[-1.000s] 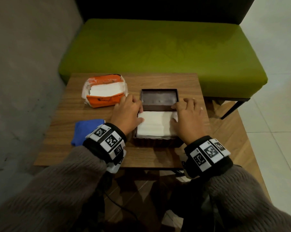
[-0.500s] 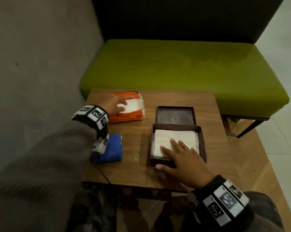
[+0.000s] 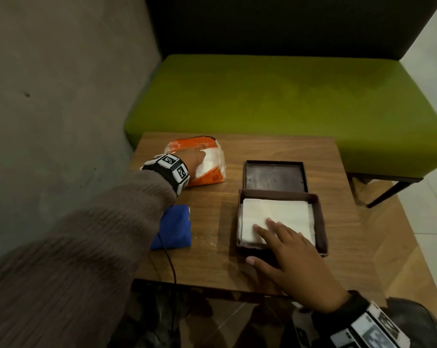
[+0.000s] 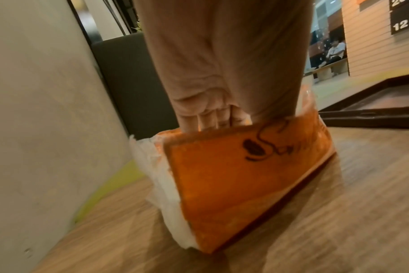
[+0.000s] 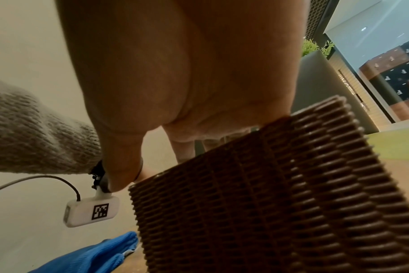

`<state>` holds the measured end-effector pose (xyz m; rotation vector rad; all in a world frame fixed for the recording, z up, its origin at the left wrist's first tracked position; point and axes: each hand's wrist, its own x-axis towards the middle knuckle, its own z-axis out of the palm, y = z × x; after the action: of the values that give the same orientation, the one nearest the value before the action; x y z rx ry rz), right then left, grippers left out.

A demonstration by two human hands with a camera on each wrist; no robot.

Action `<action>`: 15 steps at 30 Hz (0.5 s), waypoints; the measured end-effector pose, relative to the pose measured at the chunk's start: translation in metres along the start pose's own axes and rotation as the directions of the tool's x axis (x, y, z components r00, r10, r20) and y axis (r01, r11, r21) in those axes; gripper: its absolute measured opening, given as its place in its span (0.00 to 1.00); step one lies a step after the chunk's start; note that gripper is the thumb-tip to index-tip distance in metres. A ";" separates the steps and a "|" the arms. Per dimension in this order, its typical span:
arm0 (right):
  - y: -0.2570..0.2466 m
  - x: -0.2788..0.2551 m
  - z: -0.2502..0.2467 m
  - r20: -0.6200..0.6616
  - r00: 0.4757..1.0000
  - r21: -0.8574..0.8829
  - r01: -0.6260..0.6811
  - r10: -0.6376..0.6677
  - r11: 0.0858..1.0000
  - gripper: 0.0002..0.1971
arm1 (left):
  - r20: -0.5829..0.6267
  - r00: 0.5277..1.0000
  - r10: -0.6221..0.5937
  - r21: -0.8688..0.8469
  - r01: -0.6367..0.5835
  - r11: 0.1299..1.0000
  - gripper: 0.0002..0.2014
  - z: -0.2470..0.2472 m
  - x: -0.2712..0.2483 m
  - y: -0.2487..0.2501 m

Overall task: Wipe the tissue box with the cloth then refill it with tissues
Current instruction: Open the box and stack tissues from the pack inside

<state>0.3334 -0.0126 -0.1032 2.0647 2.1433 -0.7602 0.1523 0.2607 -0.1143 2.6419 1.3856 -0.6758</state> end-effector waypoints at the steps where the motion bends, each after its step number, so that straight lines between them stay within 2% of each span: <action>1: 0.000 0.000 0.000 0.003 1.000 0.006 -0.002 0.002 1.000 0.62 | 0.000 1.000 0.009 0.007 -0.009 1.000 0.18 -0.001 0.002 0.000; 7: 0.000 0.001 -0.001 -0.008 1.000 0.032 -0.002 0.002 0.999 0.61 | 0.033 0.999 0.015 -0.013 -0.015 1.000 0.15 -0.012 0.001 -0.005; 11: -0.001 0.001 -0.001 -0.016 1.000 0.047 -0.006 0.006 0.999 0.61 | -0.007 1.000 0.016 0.025 -0.016 1.000 0.07 -0.005 0.000 0.001; 15: -0.001 0.002 -0.002 -0.016 1.000 0.033 -0.003 0.003 0.999 0.60 | -0.053 0.999 0.012 0.026 -0.010 1.000 0.09 -0.009 0.000 0.003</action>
<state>0.3331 -0.0102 -0.1019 2.0960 2.1499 -0.7864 0.1580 0.2610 -0.1068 2.7042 1.3837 -0.6307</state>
